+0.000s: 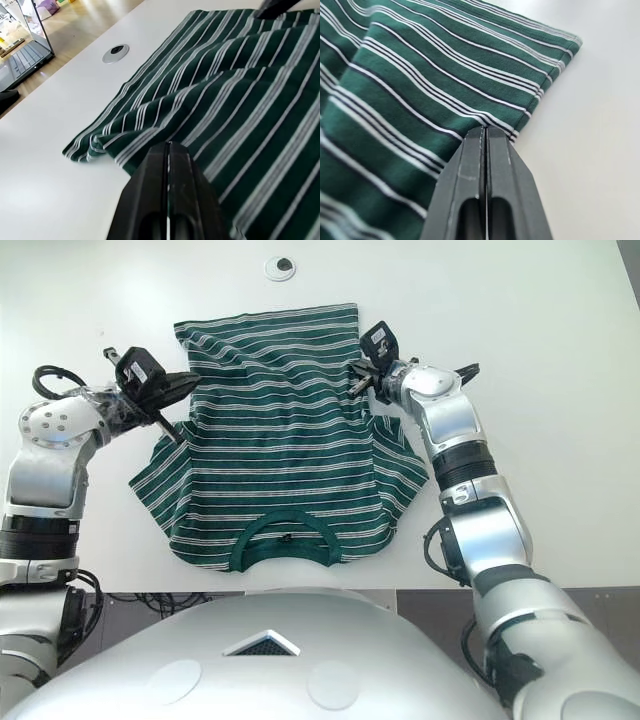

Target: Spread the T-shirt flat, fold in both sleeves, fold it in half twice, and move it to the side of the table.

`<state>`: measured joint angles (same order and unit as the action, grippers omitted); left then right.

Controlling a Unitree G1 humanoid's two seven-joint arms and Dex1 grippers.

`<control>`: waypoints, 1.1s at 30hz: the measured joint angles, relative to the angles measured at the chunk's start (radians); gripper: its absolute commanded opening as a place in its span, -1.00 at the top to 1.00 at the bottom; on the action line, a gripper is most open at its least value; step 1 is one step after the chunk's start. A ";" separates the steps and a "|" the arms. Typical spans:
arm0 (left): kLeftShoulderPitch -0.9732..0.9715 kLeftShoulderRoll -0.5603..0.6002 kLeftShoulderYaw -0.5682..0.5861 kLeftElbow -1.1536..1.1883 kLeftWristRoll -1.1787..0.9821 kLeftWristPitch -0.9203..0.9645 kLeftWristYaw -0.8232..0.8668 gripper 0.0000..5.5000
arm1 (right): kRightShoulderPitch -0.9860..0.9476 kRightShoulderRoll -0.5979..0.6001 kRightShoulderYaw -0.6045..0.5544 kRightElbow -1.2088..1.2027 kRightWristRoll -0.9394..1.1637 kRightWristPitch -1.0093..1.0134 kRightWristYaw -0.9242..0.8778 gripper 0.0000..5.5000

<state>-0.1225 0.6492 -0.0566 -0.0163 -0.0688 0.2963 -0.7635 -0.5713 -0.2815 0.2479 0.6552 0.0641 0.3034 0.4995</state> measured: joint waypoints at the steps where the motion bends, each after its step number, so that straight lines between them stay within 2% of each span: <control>1: 0.002 0.001 -0.003 -0.009 0.003 0.010 0.001 1.00 | -0.012 0.000 -0.003 0.025 -0.022 -0.028 -0.012 0.99; 4: 0.005 0.002 -0.043 -0.022 0.045 0.024 0.015 1.00 | -0.025 -0.001 -0.005 0.064 -0.038 -0.070 -0.025 0.99; 8: -0.018 -0.004 -0.118 0.098 0.152 -0.015 0.072 1.00 | -0.022 -0.007 -0.008 0.074 -0.074 -0.098 -0.025 0.99; 13: -0.157 -0.063 -0.143 0.285 0.209 -0.049 0.139 1.00 | -0.022 -0.009 -0.004 0.069 -0.114 -0.100 -0.023 0.99; 16: -0.181 -0.094 -0.132 0.305 0.184 -0.059 0.140 1.00 | -0.024 -0.009 -0.008 0.072 -0.136 -0.104 -0.026 0.99; 18: -0.174 -0.105 -0.072 0.256 0.124 -0.049 0.135 0.93 | -0.020 -0.007 -0.039 0.073 -0.135 -0.119 -0.069 1.00; 21: -0.120 -0.099 0.127 0.080 -0.046 0.082 0.143 0.77 | 0.001 -0.010 -0.160 0.012 -0.093 -0.172 -0.162 1.00; 24: 0.098 -0.044 0.287 -0.127 -0.211 0.263 0.062 0.62 | 0.053 -0.011 -0.236 -0.159 -0.050 -0.169 -0.182 1.00; 29: 0.415 0.019 0.422 -0.273 -0.337 0.388 -0.054 0.36 | 0.165 -0.011 -0.276 -0.334 -0.025 -0.073 -0.194 1.00; 33: 0.545 0.051 0.445 -0.269 -0.337 0.381 -0.088 0.34 | 0.190 -0.013 -0.289 -0.388 -0.025 -0.032 -0.198 1.00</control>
<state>0.4221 0.7000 0.3881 -0.2854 -0.4063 0.6773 -0.8520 -0.3808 -0.2949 -0.0410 0.2674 0.0387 0.2713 0.3016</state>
